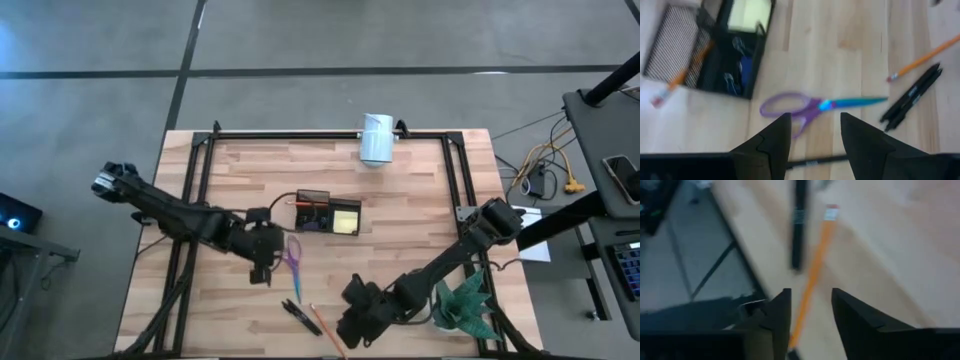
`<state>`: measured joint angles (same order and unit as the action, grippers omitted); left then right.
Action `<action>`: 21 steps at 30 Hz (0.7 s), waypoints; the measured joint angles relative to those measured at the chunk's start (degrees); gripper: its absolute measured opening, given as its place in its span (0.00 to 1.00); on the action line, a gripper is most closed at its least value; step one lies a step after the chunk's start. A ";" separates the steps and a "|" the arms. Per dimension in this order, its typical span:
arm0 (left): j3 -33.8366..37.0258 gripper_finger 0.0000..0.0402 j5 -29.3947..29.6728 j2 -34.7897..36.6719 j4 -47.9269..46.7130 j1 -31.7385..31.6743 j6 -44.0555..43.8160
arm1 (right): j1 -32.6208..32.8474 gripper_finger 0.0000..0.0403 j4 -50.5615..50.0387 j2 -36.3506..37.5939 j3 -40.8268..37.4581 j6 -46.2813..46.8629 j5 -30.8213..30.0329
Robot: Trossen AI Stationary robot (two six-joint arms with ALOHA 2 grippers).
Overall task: Pick and place office supplies into organizer
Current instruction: Put the yellow pencil into the black desk organizer
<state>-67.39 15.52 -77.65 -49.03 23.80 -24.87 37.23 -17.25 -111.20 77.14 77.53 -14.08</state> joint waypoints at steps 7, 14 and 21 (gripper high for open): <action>6.31 0.38 1.88 1.06 -0.98 3.83 -1.76 | -1.50 0.40 1.13 -1.96 2.19 2.79 1.46; 12.01 0.38 2.15 6.23 -2.23 8.69 -5.80 | -2.95 0.38 -3.37 -13.68 17.08 3.08 14.62; 18.36 0.38 6.13 15.73 -2.46 12.41 -11.47 | -2.77 0.34 -32.37 -23.46 39.37 10.86 8.68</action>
<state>-49.03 21.65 -61.91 -51.49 36.21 -36.34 34.46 -49.61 -134.66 116.52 88.39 -5.40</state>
